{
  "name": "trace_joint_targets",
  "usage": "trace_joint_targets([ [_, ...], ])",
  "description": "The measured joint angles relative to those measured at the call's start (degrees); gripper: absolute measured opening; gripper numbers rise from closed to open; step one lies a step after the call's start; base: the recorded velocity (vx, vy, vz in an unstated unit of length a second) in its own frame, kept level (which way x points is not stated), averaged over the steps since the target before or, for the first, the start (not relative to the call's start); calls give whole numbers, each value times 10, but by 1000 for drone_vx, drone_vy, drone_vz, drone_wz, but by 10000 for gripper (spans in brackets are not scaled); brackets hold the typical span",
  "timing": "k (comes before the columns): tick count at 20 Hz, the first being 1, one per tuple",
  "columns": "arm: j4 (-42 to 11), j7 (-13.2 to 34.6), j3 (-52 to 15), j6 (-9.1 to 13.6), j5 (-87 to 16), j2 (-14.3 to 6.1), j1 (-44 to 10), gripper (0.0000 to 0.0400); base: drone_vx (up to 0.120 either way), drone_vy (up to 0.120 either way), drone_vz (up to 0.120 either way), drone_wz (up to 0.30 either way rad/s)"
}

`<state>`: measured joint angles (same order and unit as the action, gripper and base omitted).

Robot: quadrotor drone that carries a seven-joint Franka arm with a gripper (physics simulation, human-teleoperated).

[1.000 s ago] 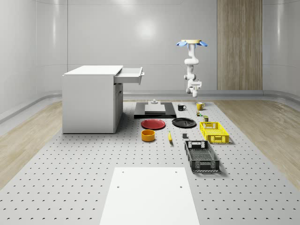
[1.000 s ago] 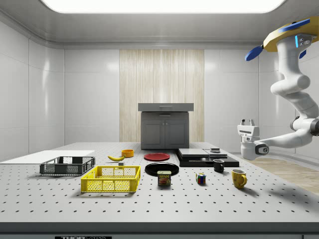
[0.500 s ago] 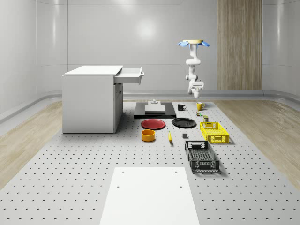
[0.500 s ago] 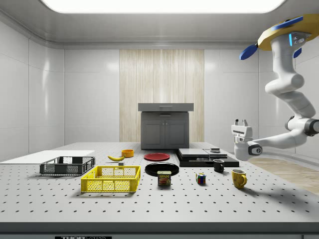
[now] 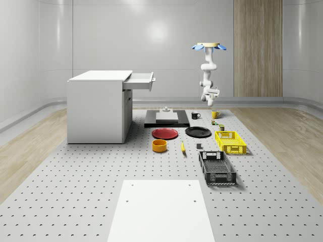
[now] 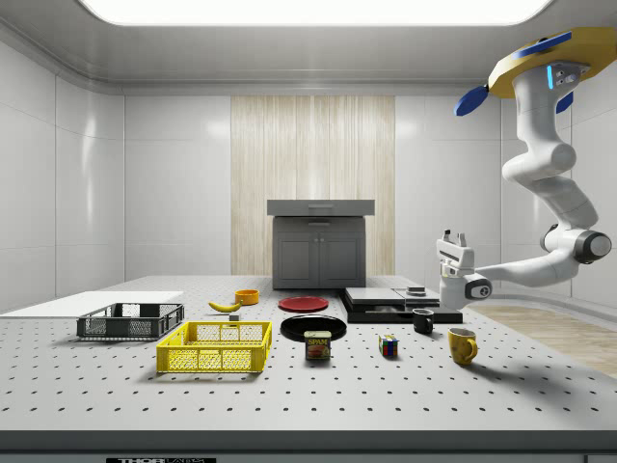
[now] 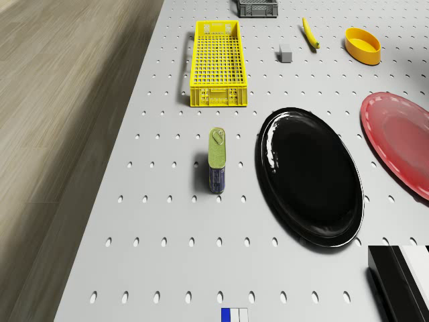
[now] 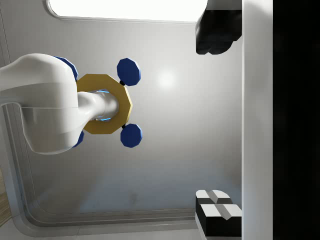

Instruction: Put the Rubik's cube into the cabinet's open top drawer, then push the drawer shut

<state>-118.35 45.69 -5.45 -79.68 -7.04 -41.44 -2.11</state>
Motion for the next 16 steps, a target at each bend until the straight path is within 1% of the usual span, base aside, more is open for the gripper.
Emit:
trace_joint_targets([
  [1, -2, 2, -9, -1, -13, -1, -3, 400, 0, 0, -40, 0],
  [5, -16, 13, -66, -4, -94, -5, -21, 400, 0, 0, -90, 0],
  [7, -33, 23, -110, -7, -157, -9, -35, 400, 0, 0, -120, 0],
  [9, -62, 37, -166, -12, -240, -16, -55, 400, 0, 0, -120, 0],
  [12, -139, 72, -270, -19, -404, -33, -96, 400, 0, 0, -120, 0],
  [14, -210, 107, -344, -21, -533, -49, -133, 400, 0, 0, -120, 0],
  [16, -286, 154, -413, -15, -663, -66, -180, 400, 0, 0, -120, 0],
])
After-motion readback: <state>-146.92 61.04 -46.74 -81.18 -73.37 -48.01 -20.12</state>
